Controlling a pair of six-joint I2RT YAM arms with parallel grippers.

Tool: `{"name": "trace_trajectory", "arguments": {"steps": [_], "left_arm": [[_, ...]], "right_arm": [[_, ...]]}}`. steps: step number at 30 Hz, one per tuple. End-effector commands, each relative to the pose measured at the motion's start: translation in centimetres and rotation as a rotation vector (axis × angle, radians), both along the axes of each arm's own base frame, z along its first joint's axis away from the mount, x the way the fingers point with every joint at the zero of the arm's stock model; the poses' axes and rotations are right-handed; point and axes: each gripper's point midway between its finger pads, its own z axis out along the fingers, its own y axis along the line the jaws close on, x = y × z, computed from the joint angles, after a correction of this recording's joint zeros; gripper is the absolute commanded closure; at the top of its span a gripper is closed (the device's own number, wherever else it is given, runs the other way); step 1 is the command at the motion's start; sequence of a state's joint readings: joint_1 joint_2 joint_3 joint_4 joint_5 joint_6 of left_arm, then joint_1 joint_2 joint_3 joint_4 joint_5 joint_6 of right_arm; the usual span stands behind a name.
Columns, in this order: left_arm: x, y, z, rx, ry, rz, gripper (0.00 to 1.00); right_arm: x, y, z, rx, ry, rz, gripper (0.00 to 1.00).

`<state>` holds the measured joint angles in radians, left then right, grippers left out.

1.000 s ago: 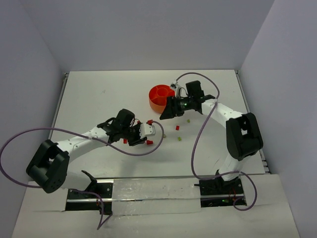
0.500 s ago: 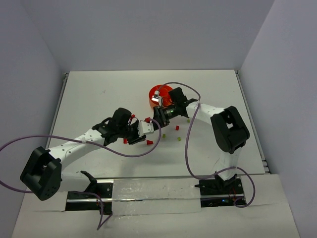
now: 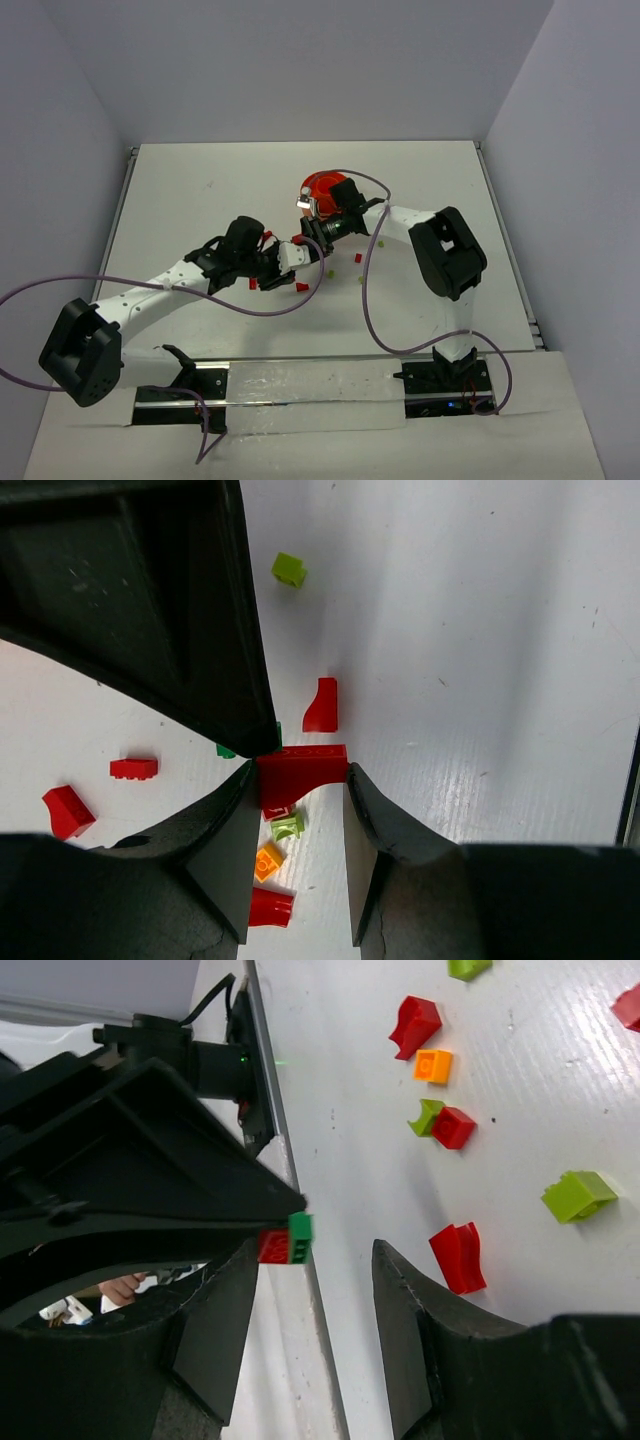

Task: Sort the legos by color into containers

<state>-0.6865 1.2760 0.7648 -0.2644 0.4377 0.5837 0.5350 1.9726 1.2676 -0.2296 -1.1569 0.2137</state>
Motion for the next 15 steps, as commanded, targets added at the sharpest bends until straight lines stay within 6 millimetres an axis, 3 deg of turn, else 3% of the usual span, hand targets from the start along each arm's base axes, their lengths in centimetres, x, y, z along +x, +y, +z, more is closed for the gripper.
{"name": "trace_trajectory", "arguments": {"steps": [1, 8, 15], "left_arm": [[0.6, -1.6, 3.9, -0.102, -0.066, -0.026, 1.0], [0.7, -1.8, 4.0, -0.111, -0.065, -0.02, 1.0], [0.9, -1.8, 3.7, -0.106, -0.073, -0.019, 1.0]], "right_arm": [[0.8, 0.7, 1.0, 0.016, -0.032, 0.004, 0.45], [0.0, 1.0, 2.2, 0.081, -0.013, 0.047, 0.55], [-1.4, 0.9, 3.3, 0.14, -0.001, 0.098, 0.77]]}}
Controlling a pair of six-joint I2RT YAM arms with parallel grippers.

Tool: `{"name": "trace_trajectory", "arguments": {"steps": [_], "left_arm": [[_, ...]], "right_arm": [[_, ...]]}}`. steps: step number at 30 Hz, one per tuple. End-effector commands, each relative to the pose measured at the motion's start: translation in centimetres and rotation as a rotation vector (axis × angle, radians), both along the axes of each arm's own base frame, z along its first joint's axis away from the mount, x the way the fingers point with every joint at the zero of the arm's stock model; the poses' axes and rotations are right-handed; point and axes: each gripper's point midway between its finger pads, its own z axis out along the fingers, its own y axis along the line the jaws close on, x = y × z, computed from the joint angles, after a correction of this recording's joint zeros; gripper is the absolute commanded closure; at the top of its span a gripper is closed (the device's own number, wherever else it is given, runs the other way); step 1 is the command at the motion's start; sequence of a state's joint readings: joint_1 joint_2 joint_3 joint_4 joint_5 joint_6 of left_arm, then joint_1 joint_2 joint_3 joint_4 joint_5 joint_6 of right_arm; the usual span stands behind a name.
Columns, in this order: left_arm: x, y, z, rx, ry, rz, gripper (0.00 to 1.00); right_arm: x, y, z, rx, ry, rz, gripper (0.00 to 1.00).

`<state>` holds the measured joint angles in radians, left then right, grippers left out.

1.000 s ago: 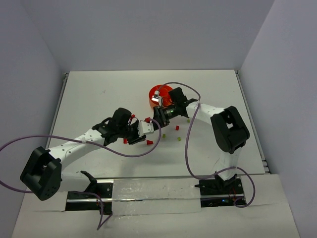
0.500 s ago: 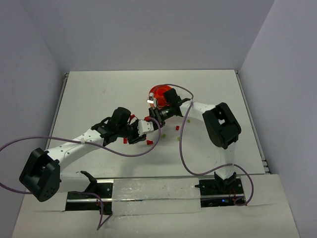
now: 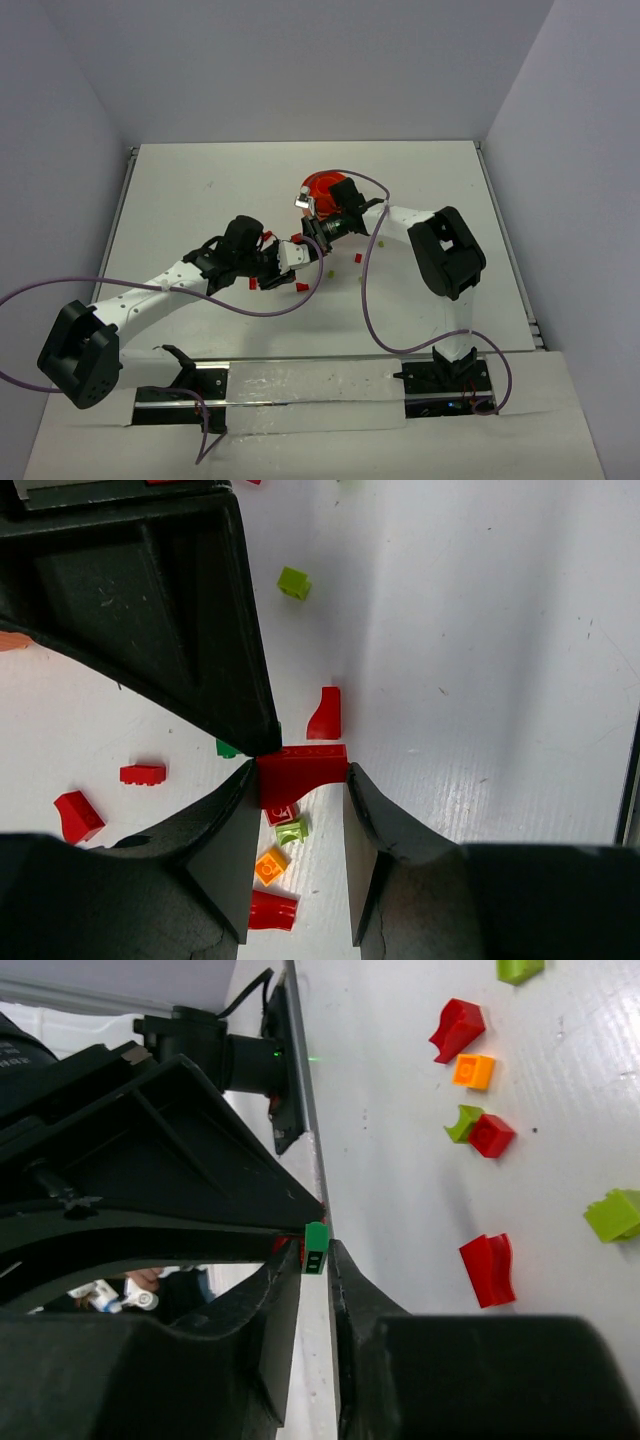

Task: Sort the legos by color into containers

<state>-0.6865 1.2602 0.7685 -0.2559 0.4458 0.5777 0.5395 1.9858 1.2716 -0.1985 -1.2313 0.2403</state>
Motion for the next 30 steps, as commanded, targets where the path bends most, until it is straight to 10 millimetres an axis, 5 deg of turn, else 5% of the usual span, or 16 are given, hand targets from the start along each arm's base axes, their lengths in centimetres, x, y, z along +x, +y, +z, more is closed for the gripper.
{"name": "trace_trajectory", "arguments": {"steps": [1, 6, 13, 21, 26, 30], "left_arm": [[0.9, -1.6, 2.9, -0.081, -0.06, -0.016, 1.0], [0.9, -0.9, 1.4, -0.045, -0.064, -0.017, 1.0], [-0.3, 0.3, -1.8, -0.002, -0.002, -0.029, 1.0], [0.5, -0.3, -3.0, 0.021, 0.023, -0.036, 0.99], [1.8, -0.6, -4.2, 0.069, 0.063, 0.002, 0.89], [2.3, -0.4, -4.8, 0.088, 0.082, 0.029, 0.7]], "right_arm": [[-0.8, 0.5, 2.5, 0.089, -0.035, 0.062, 0.83], [-0.4, -0.2, 2.3, 0.065, -0.056, 0.048, 1.0], [3.3, -3.3, 2.4, 0.006, -0.114, -0.105, 1.0], [8.3, -6.5, 5.5, -0.033, -0.256, -0.261, 1.0], [11.7, -7.5, 7.1, -0.136, -0.415, -0.384, 1.0], [14.7, -8.7, 7.4, -0.242, -0.499, -0.497, 1.0]]}}
